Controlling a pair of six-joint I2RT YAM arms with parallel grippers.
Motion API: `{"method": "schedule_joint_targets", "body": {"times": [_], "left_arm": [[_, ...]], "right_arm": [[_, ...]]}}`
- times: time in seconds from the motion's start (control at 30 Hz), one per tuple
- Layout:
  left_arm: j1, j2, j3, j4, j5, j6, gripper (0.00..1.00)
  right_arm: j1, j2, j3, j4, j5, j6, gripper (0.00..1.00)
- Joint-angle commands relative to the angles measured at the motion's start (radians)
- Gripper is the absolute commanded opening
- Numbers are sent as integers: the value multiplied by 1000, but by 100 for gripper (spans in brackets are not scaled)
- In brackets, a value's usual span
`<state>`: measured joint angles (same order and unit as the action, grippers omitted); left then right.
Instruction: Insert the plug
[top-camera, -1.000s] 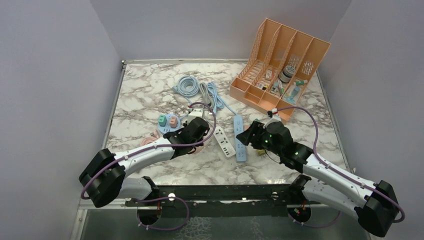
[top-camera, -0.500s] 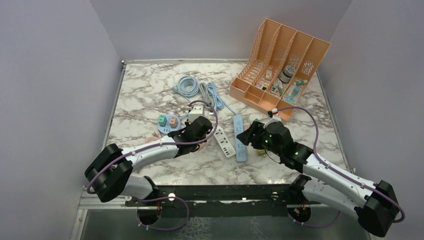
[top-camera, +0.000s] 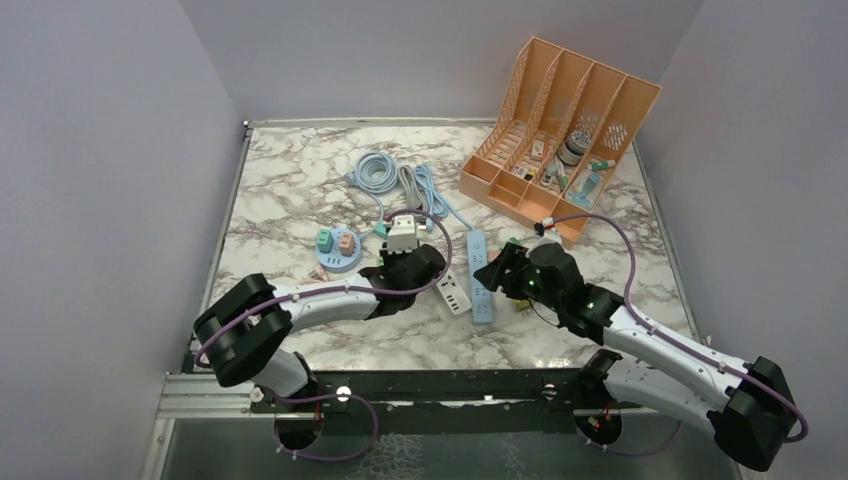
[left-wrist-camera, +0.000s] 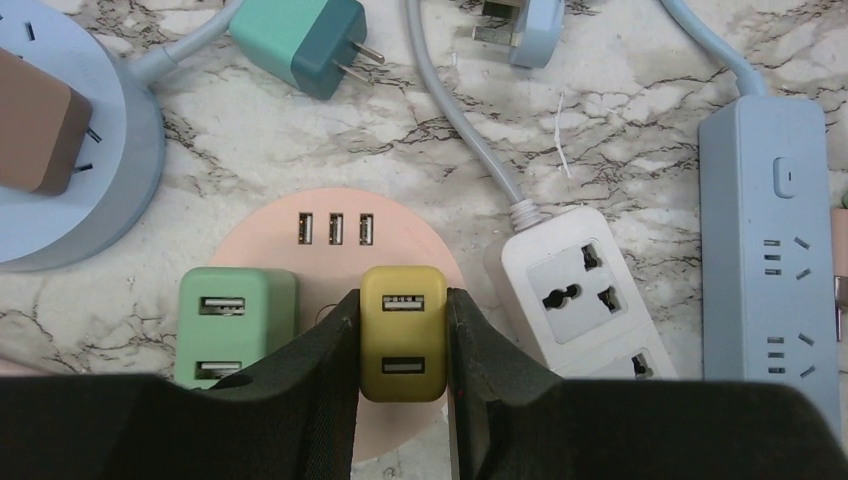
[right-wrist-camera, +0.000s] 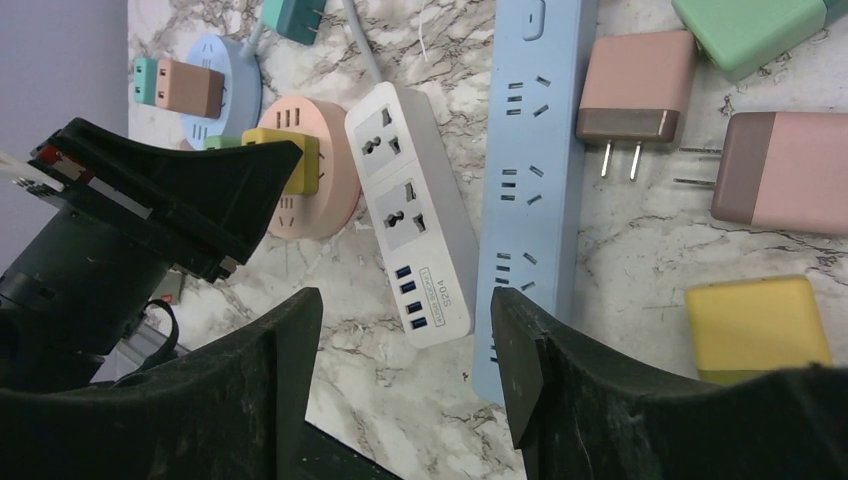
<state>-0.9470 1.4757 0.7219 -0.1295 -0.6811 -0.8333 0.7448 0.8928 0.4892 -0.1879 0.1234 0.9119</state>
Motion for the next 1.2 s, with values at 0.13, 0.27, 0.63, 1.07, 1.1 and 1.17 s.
{"method": "schedule_joint_targets", "body": {"times": [0.13,0.27,0.63,1.07,1.1,1.17], "left_arm": [[-82,182,-102,-255,103,-152,0],[-102,212,-115,-249,96,-211,0],[-75,125,-80,-207,172,-122,4],[55,-54,213,-329,218,130,62],[57,-61,224,-334,216,135,63],[60,-82,239,-337,214,142,63]], "right_arm": [[2,7,26,-24,47,5,63],[2,11,23,-24,51,12,62],[2,9,35,-41,56,11,62],[2,50,66,-57,36,-49,64],[2,56,72,-60,37,-57,64],[2,68,84,-68,39,-68,64]]}}
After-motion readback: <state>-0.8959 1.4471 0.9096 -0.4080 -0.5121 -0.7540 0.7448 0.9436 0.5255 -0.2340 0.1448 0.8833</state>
